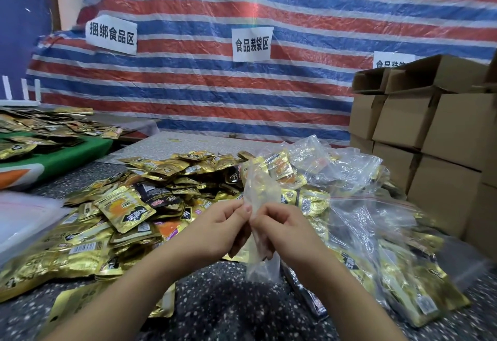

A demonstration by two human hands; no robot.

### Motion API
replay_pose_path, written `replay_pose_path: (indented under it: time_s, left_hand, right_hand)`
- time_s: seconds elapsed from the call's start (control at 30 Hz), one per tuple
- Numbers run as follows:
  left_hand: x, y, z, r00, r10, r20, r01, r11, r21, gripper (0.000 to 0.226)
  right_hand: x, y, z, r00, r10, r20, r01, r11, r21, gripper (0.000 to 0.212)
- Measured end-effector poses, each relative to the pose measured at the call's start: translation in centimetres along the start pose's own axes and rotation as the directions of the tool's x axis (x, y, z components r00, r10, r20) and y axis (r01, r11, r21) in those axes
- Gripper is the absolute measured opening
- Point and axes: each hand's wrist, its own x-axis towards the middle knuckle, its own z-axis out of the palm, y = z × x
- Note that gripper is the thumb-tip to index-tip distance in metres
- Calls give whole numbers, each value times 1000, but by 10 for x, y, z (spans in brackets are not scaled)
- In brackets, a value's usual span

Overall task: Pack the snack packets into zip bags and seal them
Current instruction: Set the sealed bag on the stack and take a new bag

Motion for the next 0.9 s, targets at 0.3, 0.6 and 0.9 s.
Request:
replay_pose_path:
  time_s: [0.3,0.6,0.9]
  left_hand:
    - [5,-4,-18,962,-109,-250,143,982,123,30]
    - [-17,4,8,916,396,58,-335,679,653,37]
    - [-14,5,-2,904,411,112,-363,605,709,23]
  right_hand:
    - [7,15,-14,894,-47,-445,8,996,-88,31]
    - [7,16,-9,894,-22,-448,-24,995,-97,41]
    - [11,27,-20,839,111,-533,-174,982,-69,25]
